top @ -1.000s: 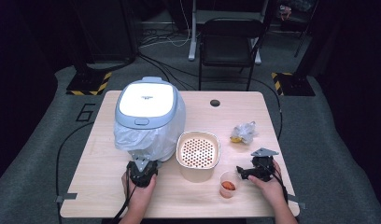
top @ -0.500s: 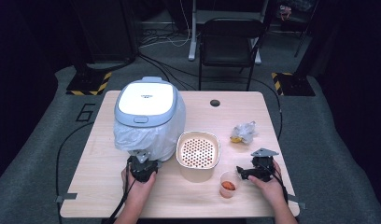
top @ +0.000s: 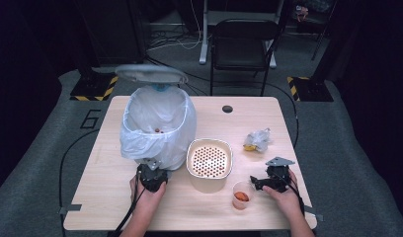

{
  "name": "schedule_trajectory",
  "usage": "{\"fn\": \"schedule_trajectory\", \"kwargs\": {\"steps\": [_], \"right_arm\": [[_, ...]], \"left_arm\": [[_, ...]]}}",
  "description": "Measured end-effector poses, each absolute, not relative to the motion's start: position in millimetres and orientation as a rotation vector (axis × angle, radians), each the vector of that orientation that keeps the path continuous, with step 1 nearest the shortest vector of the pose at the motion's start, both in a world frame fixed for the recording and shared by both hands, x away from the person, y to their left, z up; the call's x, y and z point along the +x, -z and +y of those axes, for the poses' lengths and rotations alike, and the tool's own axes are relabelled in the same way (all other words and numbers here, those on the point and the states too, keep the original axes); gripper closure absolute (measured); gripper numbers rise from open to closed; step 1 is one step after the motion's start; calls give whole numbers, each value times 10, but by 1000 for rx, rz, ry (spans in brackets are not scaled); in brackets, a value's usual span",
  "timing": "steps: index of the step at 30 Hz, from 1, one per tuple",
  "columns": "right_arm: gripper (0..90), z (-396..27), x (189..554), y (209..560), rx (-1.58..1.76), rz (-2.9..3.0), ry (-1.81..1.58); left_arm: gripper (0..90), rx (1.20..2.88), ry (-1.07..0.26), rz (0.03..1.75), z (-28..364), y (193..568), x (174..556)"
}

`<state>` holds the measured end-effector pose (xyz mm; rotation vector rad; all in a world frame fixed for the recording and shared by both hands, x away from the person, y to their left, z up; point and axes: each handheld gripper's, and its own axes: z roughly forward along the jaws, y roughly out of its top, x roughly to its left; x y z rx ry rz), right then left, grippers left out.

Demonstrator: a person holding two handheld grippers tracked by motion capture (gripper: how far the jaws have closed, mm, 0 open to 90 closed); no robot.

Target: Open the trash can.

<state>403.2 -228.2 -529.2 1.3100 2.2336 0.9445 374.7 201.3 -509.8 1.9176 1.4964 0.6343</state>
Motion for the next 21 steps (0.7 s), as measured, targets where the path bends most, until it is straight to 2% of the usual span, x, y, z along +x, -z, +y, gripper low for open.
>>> {"fn": "schedule_trajectory", "kwargs": {"steps": [14,21], "right_arm": [[8,-2282,4032,5292,1307,2232,-942],[9,-2283,4033,5292,1305,2231,-942]], "left_arm": [[562,1877,-610,1463,2049,5139,3747],[562,1939,-593,1462,2055,5095,3791]]}}
